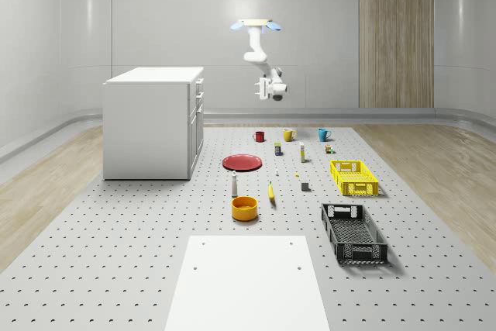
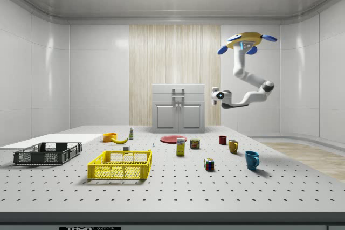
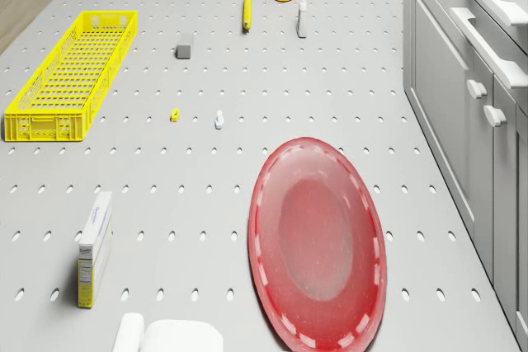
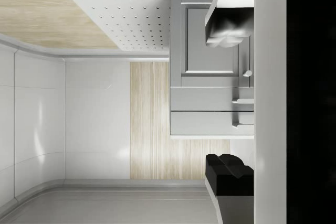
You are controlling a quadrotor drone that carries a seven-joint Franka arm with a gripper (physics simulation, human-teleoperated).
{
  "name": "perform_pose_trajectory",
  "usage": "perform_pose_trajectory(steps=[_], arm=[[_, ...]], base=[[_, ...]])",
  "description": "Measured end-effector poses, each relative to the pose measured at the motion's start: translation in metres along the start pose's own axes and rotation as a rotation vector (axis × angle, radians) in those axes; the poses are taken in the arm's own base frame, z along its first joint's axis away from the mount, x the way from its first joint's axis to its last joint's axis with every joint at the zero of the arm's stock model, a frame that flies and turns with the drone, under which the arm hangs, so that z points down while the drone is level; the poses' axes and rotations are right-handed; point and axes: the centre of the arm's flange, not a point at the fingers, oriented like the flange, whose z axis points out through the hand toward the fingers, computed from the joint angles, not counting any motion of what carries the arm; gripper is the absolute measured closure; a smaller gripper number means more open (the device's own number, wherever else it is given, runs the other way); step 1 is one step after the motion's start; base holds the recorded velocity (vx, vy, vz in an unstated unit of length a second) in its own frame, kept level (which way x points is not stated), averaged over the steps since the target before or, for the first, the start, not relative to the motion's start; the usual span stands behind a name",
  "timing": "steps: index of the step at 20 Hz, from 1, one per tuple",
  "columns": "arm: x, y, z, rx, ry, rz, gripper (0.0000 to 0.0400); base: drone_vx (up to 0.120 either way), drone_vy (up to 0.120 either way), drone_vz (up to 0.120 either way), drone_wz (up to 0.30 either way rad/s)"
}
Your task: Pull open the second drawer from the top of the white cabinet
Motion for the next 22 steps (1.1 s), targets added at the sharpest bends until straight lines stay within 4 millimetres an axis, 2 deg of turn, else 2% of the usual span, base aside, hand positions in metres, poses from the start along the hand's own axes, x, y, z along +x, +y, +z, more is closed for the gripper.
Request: perform_pose_trajectory(steps=[6,20,22], arm=[[0.0000,0.0000,0.0000,0.000,0.000,0.000,0.0100],[0.0001,0.0000,0.0000,0.000,0.000,0.000,0.0100],[0.0001,0.0000,0.0000,0.000,0.000,0.000,0.0100]], base=[[0.120,-0.120,0.000,0.000],[0.120,-0.014,0.000,0.000],[0.120,-0.080,0.000,0.000]])
